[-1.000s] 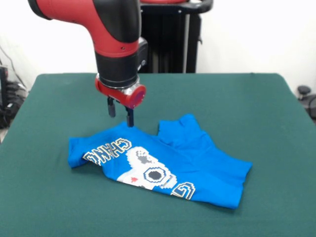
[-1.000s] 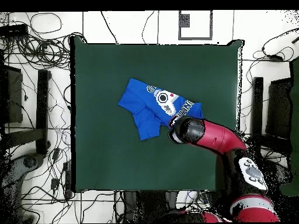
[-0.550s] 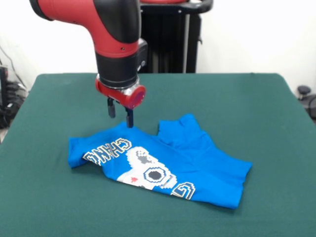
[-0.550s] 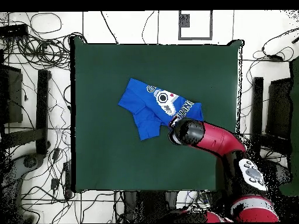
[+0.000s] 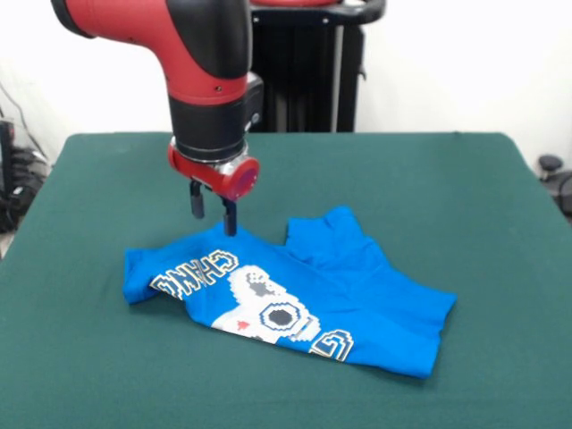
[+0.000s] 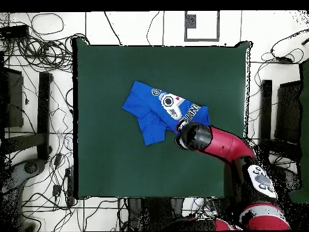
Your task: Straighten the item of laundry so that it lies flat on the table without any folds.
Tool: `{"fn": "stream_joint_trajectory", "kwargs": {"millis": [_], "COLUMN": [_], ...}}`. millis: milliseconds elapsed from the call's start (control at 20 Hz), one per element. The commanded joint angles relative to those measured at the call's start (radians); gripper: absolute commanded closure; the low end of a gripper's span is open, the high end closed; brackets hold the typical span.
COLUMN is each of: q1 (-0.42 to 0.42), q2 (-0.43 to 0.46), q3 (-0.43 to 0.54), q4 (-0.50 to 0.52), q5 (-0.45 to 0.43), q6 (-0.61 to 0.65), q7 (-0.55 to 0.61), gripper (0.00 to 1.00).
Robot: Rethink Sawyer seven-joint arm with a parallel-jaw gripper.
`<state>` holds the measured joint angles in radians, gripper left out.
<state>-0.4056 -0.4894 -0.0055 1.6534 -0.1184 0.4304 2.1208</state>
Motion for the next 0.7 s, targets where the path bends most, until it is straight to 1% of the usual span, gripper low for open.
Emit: {"fn": "stream_joint_trajectory", "kwargs": {"millis": [50,150,450,700], "q1": [-0.010,-0.004,-0.018,-0.009], "q2": [0.090,0.088,0.103,0.105], "q3": [0.126,0.119,0.123,0.117], "q4": [0.075,0.078,0.086,0.102], "q5": [0.002,0.005,-0.008,0.001], "q6": [-0.079,-0.071,-0.106,-0.121], "q7": [0.063,0.071,0.066,0.087], "gripper": [0.00,0.00,0.00,0.00]}}
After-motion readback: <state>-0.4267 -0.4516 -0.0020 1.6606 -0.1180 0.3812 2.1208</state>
